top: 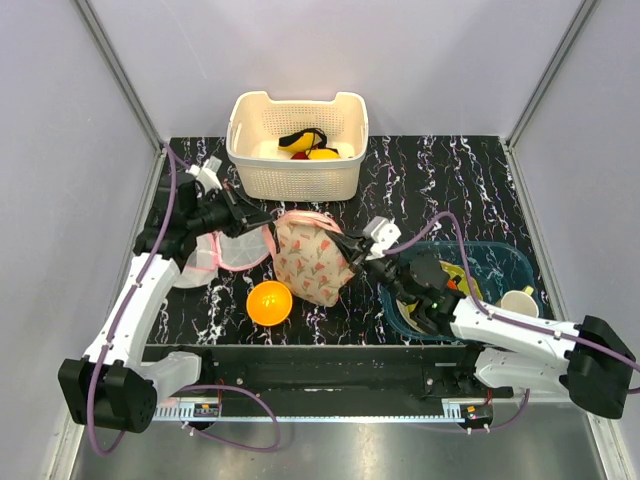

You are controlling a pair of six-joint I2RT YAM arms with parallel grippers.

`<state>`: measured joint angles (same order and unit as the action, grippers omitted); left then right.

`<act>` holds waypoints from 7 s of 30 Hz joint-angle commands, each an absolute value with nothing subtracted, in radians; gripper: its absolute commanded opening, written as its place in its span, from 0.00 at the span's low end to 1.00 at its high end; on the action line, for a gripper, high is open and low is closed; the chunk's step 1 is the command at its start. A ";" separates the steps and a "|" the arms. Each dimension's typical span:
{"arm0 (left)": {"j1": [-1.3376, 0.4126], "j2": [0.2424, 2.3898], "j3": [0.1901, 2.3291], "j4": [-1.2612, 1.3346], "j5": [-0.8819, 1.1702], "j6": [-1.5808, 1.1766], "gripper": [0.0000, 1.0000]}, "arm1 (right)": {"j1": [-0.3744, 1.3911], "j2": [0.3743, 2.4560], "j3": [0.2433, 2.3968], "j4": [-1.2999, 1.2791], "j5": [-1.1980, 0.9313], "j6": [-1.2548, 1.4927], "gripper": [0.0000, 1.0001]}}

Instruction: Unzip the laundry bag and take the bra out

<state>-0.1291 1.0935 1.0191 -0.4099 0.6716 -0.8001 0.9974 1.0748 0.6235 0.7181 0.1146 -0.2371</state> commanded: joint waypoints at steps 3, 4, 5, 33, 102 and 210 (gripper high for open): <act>-0.110 1.083 0.930 -0.327 0.687 -0.816 0.00 | 0.962 1.039 0.445 0.999 0.285 -0.006 0.07; -0.112 1.081 0.927 -0.325 0.689 -0.816 0.00 | 0.962 1.032 0.442 0.974 0.272 0.018 0.23; -0.113 1.081 0.930 -0.325 0.687 -0.816 0.00 | 0.962 1.017 0.448 0.913 0.262 0.015 0.51; -0.512 1.347 1.232 -0.302 0.601 -0.785 0.00 | 0.864 1.115 1.147 -0.405 -0.103 -0.640 0.99; -0.152 1.275 0.999 -0.250 0.701 -0.776 0.00 | 0.802 1.239 0.919 0.156 -0.285 -0.319 0.95; -0.012 1.244 1.006 -0.499 0.514 -0.643 0.92 | 0.572 1.592 0.999 -0.035 0.061 0.276 0.00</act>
